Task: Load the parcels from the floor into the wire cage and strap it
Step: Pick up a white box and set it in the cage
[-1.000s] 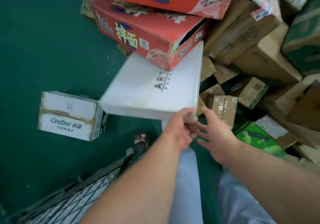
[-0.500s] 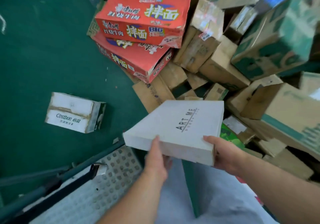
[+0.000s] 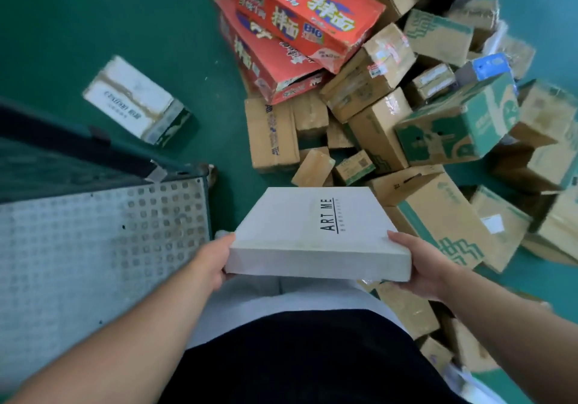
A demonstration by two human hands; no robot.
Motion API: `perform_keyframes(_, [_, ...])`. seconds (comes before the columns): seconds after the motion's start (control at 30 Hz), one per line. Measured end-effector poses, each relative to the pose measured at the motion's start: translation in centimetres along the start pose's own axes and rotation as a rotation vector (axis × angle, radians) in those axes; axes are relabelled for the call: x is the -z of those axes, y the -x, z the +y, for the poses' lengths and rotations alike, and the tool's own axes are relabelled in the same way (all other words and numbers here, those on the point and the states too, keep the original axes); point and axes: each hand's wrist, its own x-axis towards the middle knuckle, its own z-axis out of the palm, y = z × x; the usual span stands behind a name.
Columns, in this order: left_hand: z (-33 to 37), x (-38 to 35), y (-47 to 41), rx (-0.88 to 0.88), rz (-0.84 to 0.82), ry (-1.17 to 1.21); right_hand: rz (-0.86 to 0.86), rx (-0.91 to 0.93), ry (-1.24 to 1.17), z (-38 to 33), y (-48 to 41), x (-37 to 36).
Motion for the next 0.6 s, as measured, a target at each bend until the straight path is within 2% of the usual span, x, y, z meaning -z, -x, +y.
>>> perform_keyframes(0.13, [-4.3,3.6,1.9,0.037,0.069,0.063,0.058,0.041,0.155,-1.0,0.9,-3.5])
perform_keyframes(0.33, [-11.0,12.5,3.8,0.035,0.012,0.199,0.041,0.153,0.431,0.1,2.3,-12.3])
perform_keyframes(0.47, [-19.3,19.1,4.2,0.039,0.014,0.402,-0.001,0.244,0.596,4.9,4.5,-19.4])
perform_keyframes(0.6, [-30.8,25.8,5.1,0.072,0.100,0.688,-0.041,0.299,0.779,14.3,6.2,-27.7])
